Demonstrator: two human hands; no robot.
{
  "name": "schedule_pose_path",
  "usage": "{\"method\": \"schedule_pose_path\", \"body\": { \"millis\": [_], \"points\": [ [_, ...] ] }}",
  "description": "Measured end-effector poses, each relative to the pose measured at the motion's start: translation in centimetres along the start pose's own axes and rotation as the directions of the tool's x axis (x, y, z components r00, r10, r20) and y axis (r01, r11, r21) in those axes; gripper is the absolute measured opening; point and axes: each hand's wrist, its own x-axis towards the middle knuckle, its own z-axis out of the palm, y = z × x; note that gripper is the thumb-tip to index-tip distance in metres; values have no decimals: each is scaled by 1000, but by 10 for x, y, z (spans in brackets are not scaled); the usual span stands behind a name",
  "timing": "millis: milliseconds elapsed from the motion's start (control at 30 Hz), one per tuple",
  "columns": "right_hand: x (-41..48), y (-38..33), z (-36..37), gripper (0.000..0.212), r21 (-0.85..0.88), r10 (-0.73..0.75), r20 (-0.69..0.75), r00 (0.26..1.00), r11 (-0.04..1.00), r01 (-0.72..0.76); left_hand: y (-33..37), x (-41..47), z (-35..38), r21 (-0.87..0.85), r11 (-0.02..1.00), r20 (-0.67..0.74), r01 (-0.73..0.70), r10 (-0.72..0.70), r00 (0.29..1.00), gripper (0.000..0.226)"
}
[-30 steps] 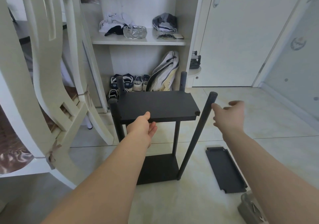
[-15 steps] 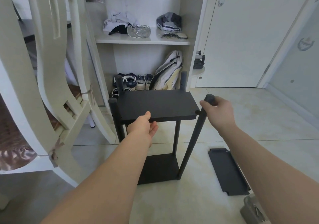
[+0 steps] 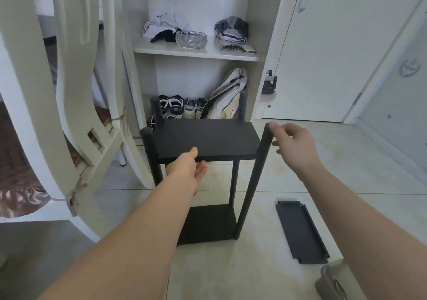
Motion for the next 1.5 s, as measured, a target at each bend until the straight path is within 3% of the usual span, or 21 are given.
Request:
{"method": "schedule_pose_path", "body": {
  "millis": [67, 133, 267, 333, 467, 700, 967, 1133, 1500],
  "points": [
    [6, -9, -5, 55, -25, -26, -6, 1000, 999, 26, 0, 2, -1, 0, 1000, -5, -2, 2, 1000, 24],
    [18, -23, -12, 60, -132, -81, -17, 997, 988, 78, -1, 3, -1, -1, 1000, -6, -5, 5, 1000, 23],
    [55, -57, -19, 19, -387, -253, 165, 953, 872, 298, -5, 6, 1, 14, 1000, 6, 5, -6, 1000, 26],
    [79, -70, -13, 25, -495, -289, 321, 902, 761, 420, -8, 8, 3, 14, 1000, 11, 8, -8, 1000, 32],
    [125, -82, 14, 41, -641, -241, 501, 831, 542, 544, -11, 12, 6, -9, 1000, 8, 11, -11, 1000, 33],
    [174, -70, 49, 46, -751, -34, 552, 833, 413, 515, -13, 16, 9, -37, 999, -12, -1, 1, 1000, 32],
    [180, -59, 41, 35, -719, -107, 458, 883, 539, 438, -9, 20, 10, -57, 998, -2, -7, 7, 1000, 36],
    [171, -53, 28, 27, -725, -117, 424, 898, 551, 414, -10, 23, 10, -37, 999, 14, -8, 8, 1000, 44],
    [139, -36, 3, 39, -693, -72, 374, 925, 641, 330, -12, 22, 18, 16, 999, 72, 31, -32, 997, 42]
  ]
}}
